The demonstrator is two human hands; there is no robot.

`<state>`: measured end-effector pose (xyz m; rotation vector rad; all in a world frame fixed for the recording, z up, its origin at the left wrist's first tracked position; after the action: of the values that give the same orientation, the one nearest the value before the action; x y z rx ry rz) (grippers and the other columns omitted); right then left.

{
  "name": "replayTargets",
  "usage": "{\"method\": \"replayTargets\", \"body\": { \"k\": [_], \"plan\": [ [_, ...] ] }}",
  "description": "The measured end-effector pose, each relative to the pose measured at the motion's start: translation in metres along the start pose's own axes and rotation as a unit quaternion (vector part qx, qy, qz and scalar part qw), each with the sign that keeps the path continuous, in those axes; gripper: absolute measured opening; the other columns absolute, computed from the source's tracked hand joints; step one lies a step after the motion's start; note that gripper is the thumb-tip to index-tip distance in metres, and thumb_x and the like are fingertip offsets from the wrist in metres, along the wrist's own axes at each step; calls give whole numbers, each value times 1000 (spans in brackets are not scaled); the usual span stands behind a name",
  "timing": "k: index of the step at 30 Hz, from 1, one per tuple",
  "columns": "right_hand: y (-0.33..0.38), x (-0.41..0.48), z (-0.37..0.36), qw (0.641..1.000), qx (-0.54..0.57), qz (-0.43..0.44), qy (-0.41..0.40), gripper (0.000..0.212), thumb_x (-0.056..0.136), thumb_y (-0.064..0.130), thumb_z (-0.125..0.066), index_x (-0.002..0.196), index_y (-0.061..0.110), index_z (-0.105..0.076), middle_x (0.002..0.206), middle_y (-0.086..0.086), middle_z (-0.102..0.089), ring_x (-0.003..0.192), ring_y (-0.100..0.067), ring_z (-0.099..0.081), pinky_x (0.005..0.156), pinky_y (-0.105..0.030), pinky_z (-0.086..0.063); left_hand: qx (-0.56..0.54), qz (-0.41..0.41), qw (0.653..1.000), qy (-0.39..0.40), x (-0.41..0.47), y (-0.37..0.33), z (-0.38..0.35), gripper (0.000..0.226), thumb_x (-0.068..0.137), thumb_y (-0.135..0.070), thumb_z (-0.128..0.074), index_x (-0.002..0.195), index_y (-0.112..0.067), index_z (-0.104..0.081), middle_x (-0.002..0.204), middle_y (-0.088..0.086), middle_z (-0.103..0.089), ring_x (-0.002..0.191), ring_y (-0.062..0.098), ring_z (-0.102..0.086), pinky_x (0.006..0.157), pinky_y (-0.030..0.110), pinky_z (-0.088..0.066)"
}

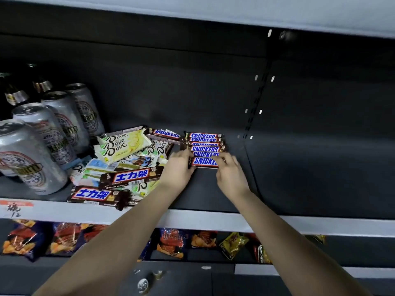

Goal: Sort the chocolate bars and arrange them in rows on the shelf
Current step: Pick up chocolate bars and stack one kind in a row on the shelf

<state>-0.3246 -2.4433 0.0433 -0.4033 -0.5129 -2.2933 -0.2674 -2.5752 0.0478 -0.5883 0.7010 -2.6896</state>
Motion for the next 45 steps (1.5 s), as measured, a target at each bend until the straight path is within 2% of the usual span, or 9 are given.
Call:
{"method": "replayTargets", "body": {
  "k": [3,8,14,20,24,29,37,42,45],
  "plan": [
    [-4,1,-3,1000,21,-12,4,49,82,-5,-52,128,11,-53,128,-9,-49,115,-28,-46,103,-37,-39,-8,8,1000,-10,3,3,1,31,86,-18,-64,115,-8,-56,123,11,-52,117,27,-44,95,30,-35],
    [-10,-1,-1,999,10,-47,-17,43,84,5,-54,126,14,-54,129,-8,-49,120,-26,-43,104,-40,-33,-6,21,1000,-6,3,7,-2,30,86,-15,-63,113,-7,-53,125,13,-45,116,30,-46,98,35,-38],
    [-17,-3,1,997,-3,-77,-30,36,88,14,-54,124,11,-55,128,-9,-50,120,-27,-42,98,-41,-38,-17,24,999,-14,2,6,-1,30,84,-17,-66,109,-8,-51,122,13,-44,112,30,-47,95,35,-39],
    [-19,-2,0,994,64,-81,-26,32,92,11,-53,124,11,-57,132,-8,-47,123,-24,-38,94,-33,-45,-23,26,999,-18,2,7,-2,36,80,-14,-65,111,-8,-47,119,13,-43,112,28,-44,95,33,-38],
    [-20,-3,-1,994,58,-96,-20,34,92,16,-53,126,14,-55,134,-6,-43,124,-26,-37,90,-35,-47,-18,34,999,-14,2,8,-3,43,79,-19,-65,116,-11,-45,121,12,-42,115,28,-41,99,36,-39],
    [-20,0,-1,989,94,-111,-13,45,90,20,-54,133,11,-43,135,-7,-40,116,-25,-45,96,-34,-43,-24,34,999,-21,2,8,-3,48,79,-20,-66,120,-12,-42,123,11,-41,117,27,-40,99,35,-37],
    [-21,-1,5,991,54,-120,-37,42,89,23,-53,129,12,-46,133,-7,-43,119,-26,-40,98,-41,-37,-39,39,998,-21,1,9,-3,55,77,-25,-68,123,-16,-40,128,11,-40,121,29,-38,102,39,-37],
    [-11,-2,11,994,30,-91,-53,40,86,20,-57,124,9,-51,130,-10,-47,119,-29,-43,99,-45,-37,-79,16,996,-48,-1,2,7,49,79,-19,-62,123,-11,-41,126,10,-41,120,26,-38,100,32,-33],
    [7,1,17,997,8,-33,-63,37,84,19,-53,119,7,-55,127,-15,-51,116,-33,-47,101,-51,-38,-134,12,986,-99,-2,-2,23,41,80,-7,-57,118,-4,-44,120,12,-45,112,23,-43,93,18,-29]
  ]
}}
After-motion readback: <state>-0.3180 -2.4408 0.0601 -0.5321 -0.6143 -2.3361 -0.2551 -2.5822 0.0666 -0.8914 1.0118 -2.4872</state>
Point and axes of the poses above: each hand's wrist, its own x-axis towards the middle knuckle, its own z-axis out of the back of the hand, y = z × x, the point moved 8 cm from there along x, towards the middle knuckle
